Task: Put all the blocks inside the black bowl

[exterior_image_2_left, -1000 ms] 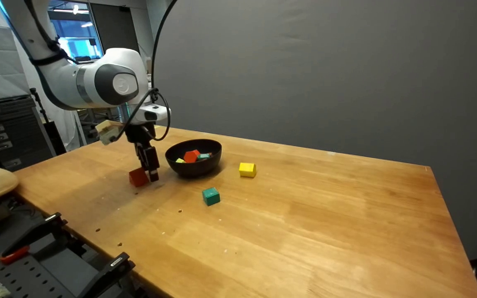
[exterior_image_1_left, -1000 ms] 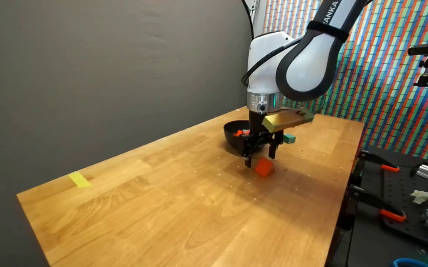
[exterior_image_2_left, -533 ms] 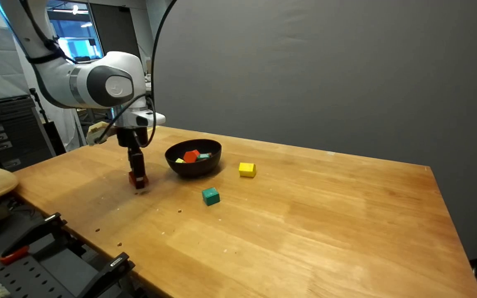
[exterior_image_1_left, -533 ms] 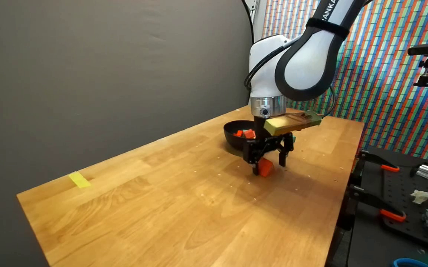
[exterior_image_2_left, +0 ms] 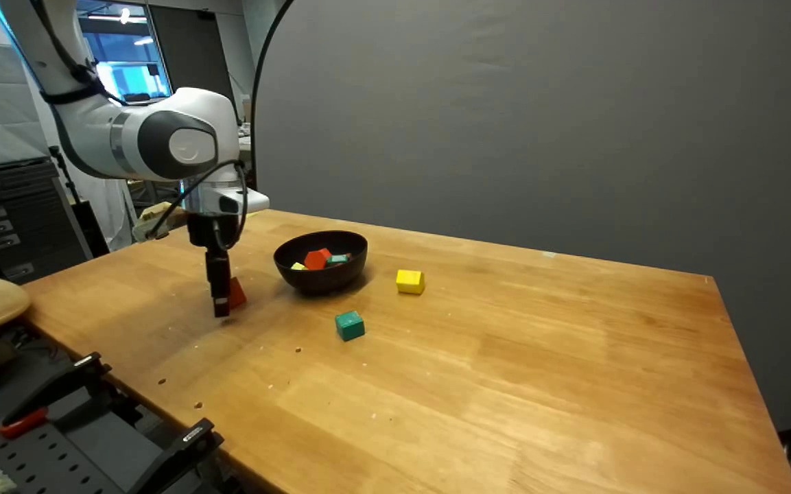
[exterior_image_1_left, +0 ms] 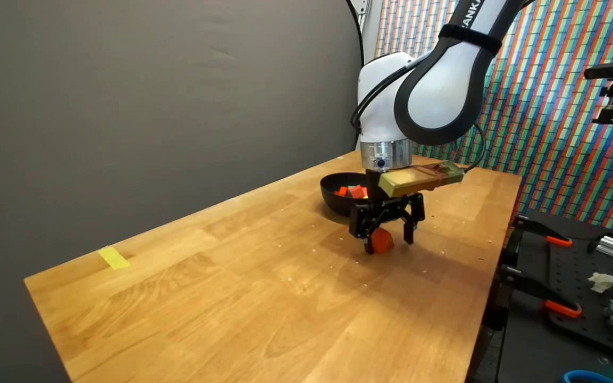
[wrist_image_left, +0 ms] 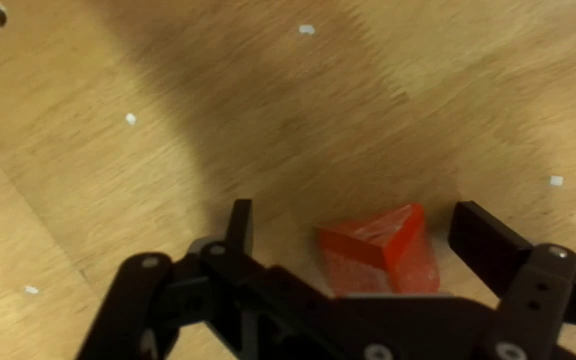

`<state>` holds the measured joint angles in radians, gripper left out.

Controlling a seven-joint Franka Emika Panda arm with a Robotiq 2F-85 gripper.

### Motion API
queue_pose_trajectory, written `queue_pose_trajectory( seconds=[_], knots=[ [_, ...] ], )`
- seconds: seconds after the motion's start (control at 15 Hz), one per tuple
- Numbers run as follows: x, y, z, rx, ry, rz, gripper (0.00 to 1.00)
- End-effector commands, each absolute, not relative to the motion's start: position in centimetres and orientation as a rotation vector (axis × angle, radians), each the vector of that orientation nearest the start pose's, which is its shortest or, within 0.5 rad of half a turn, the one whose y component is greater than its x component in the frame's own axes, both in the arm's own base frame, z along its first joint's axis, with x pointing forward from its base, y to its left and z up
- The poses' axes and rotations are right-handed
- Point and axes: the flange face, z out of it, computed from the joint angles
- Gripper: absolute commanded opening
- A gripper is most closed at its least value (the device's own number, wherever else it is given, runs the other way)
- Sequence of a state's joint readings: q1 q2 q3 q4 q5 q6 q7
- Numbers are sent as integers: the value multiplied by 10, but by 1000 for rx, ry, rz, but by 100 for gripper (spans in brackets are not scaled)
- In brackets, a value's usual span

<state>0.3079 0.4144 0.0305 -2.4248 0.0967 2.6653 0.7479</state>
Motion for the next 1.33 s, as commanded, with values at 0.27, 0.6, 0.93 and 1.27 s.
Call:
queue_pose_trajectory(
  seconds=[0.27,0.6,0.93,1.27],
  knots=[
    [467,151,110,-3166,667,187,62],
    [467,151,129,-3093,626,186,35],
    [471,136,166,-2986,595,109,12],
    [473,115,195,-2913,616,4,5]
  ],
)
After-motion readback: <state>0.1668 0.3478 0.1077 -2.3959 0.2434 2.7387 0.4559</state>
